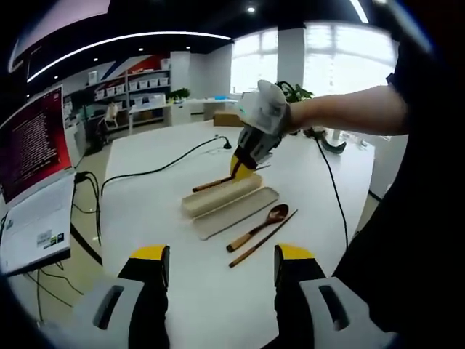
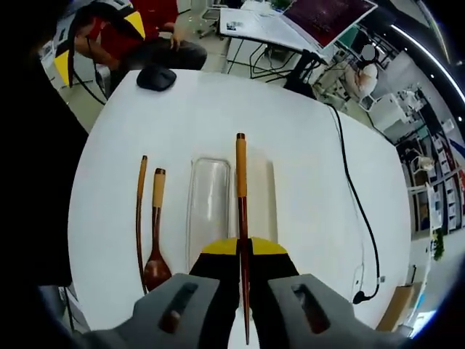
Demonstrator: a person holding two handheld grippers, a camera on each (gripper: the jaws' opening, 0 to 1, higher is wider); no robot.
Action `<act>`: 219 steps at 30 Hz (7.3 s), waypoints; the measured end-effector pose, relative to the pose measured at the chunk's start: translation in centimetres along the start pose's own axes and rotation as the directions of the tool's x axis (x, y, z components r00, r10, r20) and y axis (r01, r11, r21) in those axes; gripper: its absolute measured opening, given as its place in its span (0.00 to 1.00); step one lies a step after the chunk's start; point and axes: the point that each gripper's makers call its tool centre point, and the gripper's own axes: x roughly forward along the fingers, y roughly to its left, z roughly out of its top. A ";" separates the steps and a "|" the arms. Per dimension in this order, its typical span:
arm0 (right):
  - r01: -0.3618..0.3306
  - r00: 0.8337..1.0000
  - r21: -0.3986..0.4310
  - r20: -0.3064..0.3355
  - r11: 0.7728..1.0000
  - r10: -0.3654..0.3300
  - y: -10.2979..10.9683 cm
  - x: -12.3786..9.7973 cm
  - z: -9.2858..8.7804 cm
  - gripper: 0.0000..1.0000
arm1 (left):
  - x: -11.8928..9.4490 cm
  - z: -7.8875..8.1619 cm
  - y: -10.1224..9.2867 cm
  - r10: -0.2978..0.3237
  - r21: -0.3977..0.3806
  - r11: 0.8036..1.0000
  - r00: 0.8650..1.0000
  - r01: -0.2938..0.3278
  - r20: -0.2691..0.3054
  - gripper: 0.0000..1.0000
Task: Arrange the utensils inside the cutlery case until each visible utensil rests in its matching compartment.
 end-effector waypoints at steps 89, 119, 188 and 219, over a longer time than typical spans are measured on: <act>0.024 0.999 -0.072 -0.033 0.997 -0.027 -1.2 0.6 -0.9 0.00 | 0.4 2.0 0.8 -0.021 0.070 0.997 1.000 0.022 -0.010 0.60; 0.022 0.998 -0.050 -0.049 0.999 -0.024 -2.4 2.2 -1.9 0.00 | 0.2 2.2 1.3 -0.012 0.053 0.999 1.000 0.012 -0.007 0.60; -0.052 0.995 0.049 -0.086 0.997 0.056 -2.9 8.1 -2.8 0.00 | 0.7 -0.1 3.2 0.033 -0.039 0.999 0.998 -0.035 -0.051 0.59; -0.049 0.992 0.020 -0.115 0.999 0.051 -2.6 8.6 -3.2 0.00 | -1.8 -0.4 4.1 0.122 -0.051 0.991 0.992 -0.123 -0.029 0.59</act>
